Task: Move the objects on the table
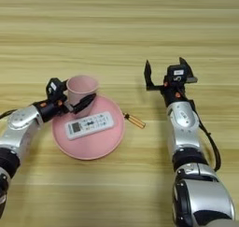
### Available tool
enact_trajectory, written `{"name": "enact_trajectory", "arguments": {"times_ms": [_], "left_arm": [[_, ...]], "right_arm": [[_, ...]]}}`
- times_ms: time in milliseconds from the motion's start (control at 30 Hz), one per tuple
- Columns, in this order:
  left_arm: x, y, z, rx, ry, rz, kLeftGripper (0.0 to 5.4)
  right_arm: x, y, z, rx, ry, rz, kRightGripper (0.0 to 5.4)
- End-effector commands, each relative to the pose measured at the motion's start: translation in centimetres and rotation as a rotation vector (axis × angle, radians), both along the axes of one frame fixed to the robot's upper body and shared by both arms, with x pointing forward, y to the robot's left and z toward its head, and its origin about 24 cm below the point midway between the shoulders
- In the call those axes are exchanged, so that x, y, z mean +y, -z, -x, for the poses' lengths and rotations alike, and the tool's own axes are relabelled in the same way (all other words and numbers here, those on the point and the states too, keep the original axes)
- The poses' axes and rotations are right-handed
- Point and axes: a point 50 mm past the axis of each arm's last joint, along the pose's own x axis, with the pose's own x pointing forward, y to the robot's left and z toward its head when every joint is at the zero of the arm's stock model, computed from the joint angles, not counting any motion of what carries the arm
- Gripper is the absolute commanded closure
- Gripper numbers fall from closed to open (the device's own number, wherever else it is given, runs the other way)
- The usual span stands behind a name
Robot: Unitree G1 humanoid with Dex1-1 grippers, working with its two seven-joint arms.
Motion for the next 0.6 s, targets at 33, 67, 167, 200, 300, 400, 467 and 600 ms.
{"name": "enact_trajectory", "arguments": {"times_ms": [33, 67, 167, 200, 300, 400, 467, 600], "left_arm": [[-0.17, -0.01, -0.07, -0.010, 0.008, -0.021, 1.12], [-0.20, 0.00, -0.04, -0.012, 0.011, -0.020, 1.12], [-0.25, -0.04, 0.04, -0.018, 0.016, -0.016, 0.94], [-0.26, -0.06, 0.05, -0.019, 0.017, -0.014, 0.73], [-0.29, -0.13, 0.02, -0.021, 0.017, -0.008, 0.42], [-0.28, -0.26, -0.06, -0.022, 0.014, 0.006, 0.20], [-0.26, -0.35, -0.10, -0.024, 0.012, 0.012, 0.05], [-0.19, -0.47, -0.13, -0.029, 0.010, 0.021, 0.02]], "right_arm": [[0.35, -0.47, -0.26, -0.022, -0.008, 0.003, 0.00], [0.35, -0.48, -0.26, -0.022, -0.008, 0.003, 0.00], [0.34, -0.47, -0.26, -0.022, -0.007, 0.005, 0.00], [0.34, -0.47, -0.26, -0.022, -0.007, 0.005, 0.00], [0.31, -0.47, -0.26, -0.021, -0.007, 0.007, 0.00], [0.29, -0.46, -0.26, -0.020, -0.008, 0.009, 0.00], [0.29, -0.46, -0.28, -0.019, -0.008, 0.011, 0.00], [0.27, -0.44, -0.28, -0.018, -0.008, 0.012, 0.00]]}}
